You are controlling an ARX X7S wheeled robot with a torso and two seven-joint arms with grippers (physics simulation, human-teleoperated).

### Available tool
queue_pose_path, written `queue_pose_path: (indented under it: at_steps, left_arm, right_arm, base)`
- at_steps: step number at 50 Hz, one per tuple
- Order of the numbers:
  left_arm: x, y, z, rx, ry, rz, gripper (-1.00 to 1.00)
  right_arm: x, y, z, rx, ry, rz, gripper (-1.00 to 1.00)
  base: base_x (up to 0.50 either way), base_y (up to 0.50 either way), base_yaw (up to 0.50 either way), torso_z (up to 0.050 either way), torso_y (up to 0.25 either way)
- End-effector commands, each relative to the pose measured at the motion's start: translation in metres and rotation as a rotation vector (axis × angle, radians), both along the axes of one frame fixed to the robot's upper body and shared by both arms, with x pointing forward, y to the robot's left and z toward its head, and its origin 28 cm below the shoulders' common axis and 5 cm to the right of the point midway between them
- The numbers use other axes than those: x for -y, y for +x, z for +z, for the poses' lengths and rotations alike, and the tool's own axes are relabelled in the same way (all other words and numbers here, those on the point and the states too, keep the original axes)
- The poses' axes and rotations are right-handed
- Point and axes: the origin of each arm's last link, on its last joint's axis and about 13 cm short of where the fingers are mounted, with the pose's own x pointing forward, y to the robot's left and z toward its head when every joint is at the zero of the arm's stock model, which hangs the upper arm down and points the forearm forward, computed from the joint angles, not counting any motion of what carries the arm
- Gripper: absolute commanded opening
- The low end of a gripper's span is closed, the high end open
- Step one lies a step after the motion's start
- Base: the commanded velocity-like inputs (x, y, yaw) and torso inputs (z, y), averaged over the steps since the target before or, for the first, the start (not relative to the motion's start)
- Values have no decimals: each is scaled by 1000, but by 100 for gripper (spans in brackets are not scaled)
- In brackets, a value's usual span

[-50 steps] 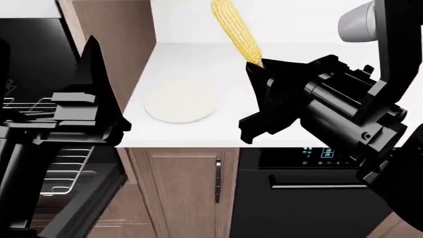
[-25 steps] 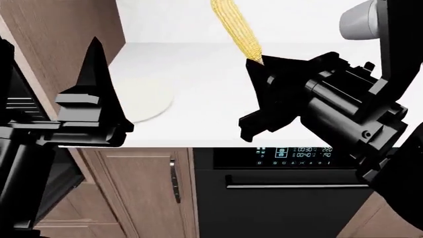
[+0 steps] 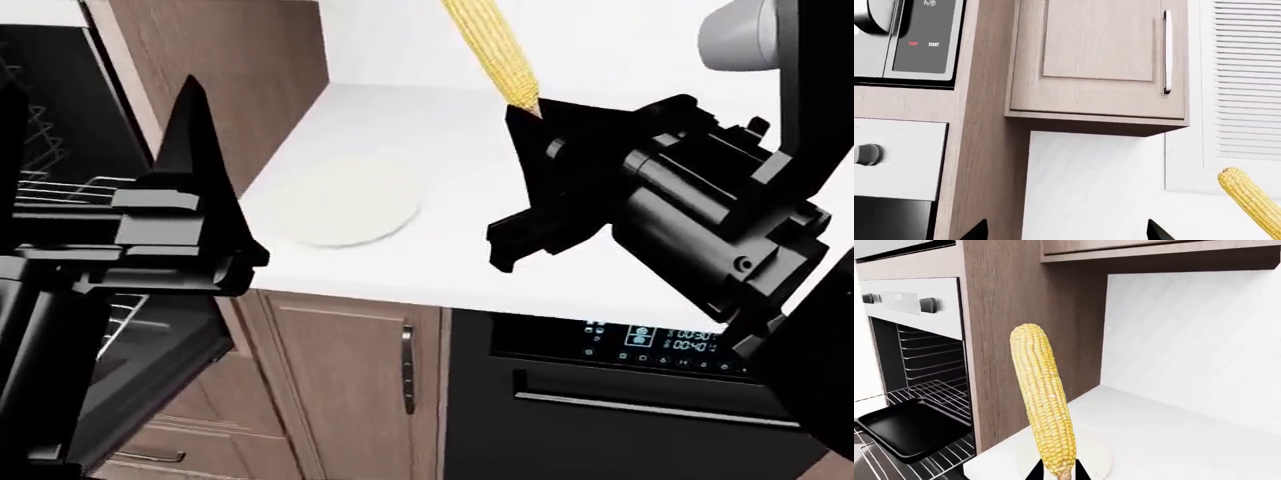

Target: Pick the corn from the oven and place it on the plate on the counter.

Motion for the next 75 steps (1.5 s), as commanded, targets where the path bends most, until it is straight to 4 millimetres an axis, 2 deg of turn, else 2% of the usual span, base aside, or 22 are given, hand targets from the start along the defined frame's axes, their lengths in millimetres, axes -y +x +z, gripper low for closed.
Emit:
queue_pose_path:
  at_steps: [1, 30, 38, 58, 69, 75]
  left_arm:
    - [0, 0, 0, 0, -1, -2, 100]
    - [-1, -1, -2, -1, -5, 3, 100]
    - [0, 0, -2, -5, -2, -3, 100]
    - [1, 0, -3, -3, -9, -3, 100]
    - [1, 0, -3, -4, -9, -6, 100]
    - [2, 0, -2, -4, -7, -11, 100]
  right_arm:
    - [0, 0, 2, 22, -1, -2, -100]
    - [-1, 0, 1, 29, 6, 3, -100]
    - [0, 3, -1, -24, 14, -18, -100]
    - [-1, 3, -4, -29, 9, 6, -100]
    - [-2, 3, -5, -15, 1, 1, -100]
    - [-2, 4, -7, -31, -11, 2, -100]
  base:
    - [108, 15, 500, 0, 0]
    - [110, 26, 500, 0, 0]
    - [9, -25, 0, 0, 1]
    - [189, -455, 0, 0, 0]
    - [71, 7, 0, 0, 1]
    - [472, 158, 0, 0, 0]
